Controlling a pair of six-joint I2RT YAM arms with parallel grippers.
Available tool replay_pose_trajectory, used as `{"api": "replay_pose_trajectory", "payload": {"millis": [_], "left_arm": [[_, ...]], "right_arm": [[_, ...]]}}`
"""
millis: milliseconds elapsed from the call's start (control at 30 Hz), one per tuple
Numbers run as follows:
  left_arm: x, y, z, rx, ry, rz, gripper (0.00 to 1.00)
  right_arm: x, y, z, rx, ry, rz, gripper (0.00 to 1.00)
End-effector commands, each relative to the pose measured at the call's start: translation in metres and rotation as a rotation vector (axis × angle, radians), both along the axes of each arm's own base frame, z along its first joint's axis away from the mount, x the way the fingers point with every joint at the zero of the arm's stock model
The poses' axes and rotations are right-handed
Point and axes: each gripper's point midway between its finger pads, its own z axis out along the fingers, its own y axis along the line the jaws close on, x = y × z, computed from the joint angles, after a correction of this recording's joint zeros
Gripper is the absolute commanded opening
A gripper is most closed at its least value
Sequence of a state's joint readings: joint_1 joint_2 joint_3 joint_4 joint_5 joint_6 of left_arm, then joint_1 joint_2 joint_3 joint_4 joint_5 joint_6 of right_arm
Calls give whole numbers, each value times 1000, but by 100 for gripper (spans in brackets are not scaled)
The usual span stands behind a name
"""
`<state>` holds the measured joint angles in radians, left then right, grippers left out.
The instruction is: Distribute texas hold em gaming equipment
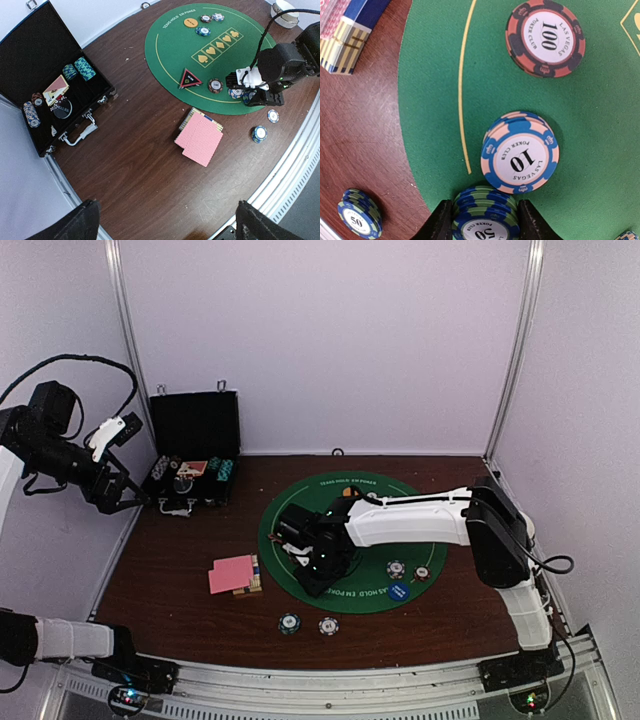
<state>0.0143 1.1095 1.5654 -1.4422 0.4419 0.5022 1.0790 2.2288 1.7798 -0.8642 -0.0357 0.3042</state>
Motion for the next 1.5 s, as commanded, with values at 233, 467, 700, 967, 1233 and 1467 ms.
{"api": "replay_pose_trajectory", "payload": {"millis": [233,467,700,967,1233,1467], "left_arm": [[-1,-1,13,-4,-50,-12,98],[-1,-2,14,-11,-50,-17,98],[-1,-3,15,-13,-52,-18,98],[-2,-2,16,-10,-59,-16,98],[-3,-3,16,-16,-56,-19,98],[-4,-4,16,-18,-58,-22,98]], "right_arm": [[10,1,12,22,-39,-37,35],[9,-2,14,15,-34,-40,52],[9,0,27,38,-47,-36,67],[6,7,75,93,-123,-19,68],[-43,34,99,156,-117,119,79],[-93,59,63,145,10,253,89]]}}
